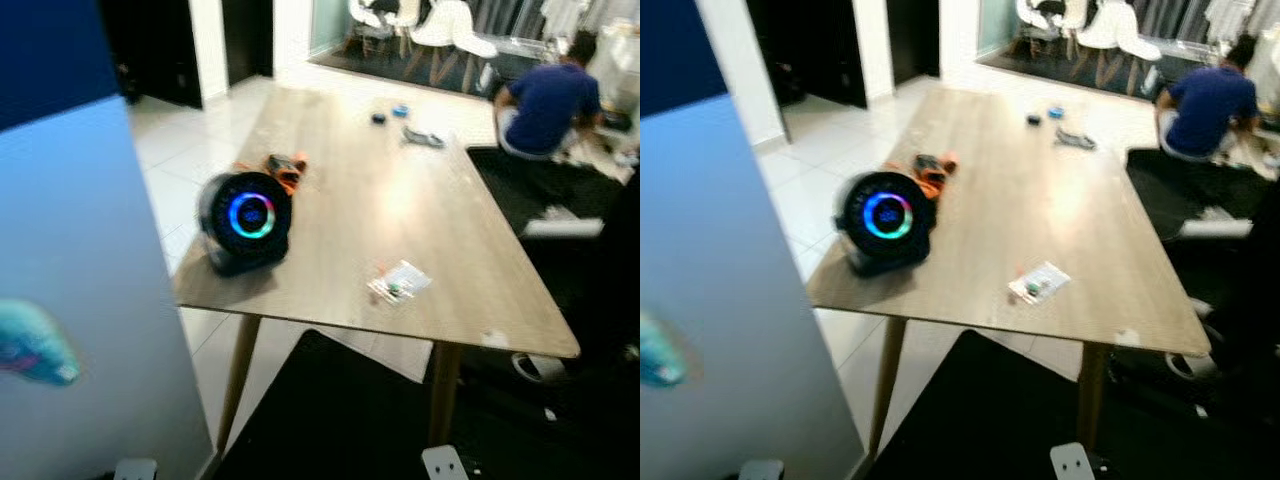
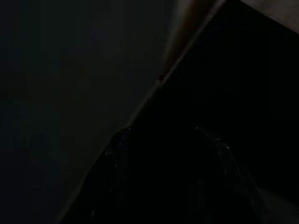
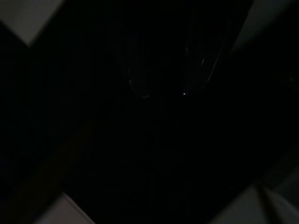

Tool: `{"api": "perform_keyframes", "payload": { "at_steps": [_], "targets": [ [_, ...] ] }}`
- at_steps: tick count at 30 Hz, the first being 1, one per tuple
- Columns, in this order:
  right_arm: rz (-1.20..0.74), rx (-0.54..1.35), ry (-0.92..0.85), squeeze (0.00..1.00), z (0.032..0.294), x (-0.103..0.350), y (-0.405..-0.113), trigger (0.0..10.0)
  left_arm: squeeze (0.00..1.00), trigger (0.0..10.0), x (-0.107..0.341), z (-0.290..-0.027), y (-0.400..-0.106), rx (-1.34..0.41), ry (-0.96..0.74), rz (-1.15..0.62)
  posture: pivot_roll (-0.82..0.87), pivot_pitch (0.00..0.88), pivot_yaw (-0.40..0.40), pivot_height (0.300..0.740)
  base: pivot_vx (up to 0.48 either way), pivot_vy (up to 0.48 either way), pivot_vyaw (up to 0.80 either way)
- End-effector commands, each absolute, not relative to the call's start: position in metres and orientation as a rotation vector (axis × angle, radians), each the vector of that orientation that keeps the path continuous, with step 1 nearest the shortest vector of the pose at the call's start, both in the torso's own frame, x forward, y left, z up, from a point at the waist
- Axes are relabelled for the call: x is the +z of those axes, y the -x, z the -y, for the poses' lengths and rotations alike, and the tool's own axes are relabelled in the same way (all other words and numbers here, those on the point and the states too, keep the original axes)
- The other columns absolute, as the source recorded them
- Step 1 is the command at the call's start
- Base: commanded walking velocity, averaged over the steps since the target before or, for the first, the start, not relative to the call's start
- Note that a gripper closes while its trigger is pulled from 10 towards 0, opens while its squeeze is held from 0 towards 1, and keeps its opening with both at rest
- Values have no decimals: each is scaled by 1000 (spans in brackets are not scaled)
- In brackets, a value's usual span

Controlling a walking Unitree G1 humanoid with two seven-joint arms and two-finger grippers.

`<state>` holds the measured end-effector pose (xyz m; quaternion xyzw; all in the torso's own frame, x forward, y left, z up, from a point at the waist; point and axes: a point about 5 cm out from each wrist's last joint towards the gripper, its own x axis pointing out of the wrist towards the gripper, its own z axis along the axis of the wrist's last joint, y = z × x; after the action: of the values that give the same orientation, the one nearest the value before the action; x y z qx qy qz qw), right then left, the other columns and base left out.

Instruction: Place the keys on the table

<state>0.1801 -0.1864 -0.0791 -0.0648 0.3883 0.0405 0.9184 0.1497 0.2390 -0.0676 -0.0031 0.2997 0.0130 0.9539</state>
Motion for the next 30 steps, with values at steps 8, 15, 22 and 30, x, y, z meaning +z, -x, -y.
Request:
{"api": "perform_keyframes", "payload": {
  "at_steps": [8, 15, 22, 30],
  "targets": [
    [-823, 86, 144, 0, 189, -82, -173, 10000, 0, 10000, -70, -236, -147, 23, 15, -628, 118, 54, -83, 740, 0, 0, 800],
    [-826, 89, 145, 0, 189, -83, -172, 10000, 0, 10000, -71, -237, -146, 21, 20, -634, 121, 55, -83, 740, 0, 0, 800],
    [-831, 92, 145, 0, 188, -84, -171, 10000, 0, 10000, -71, -238, -144, 18, 23, -639, 123, 55, -82, 740, 0, 0, 800],
    [-837, 97, 147, 0, 188, -84, -169, 10000, 0, 10000, -72, -239, -141, 19, 31, -650, 127, 56, -85, 740, 0, 0, 800]
  ]
}}
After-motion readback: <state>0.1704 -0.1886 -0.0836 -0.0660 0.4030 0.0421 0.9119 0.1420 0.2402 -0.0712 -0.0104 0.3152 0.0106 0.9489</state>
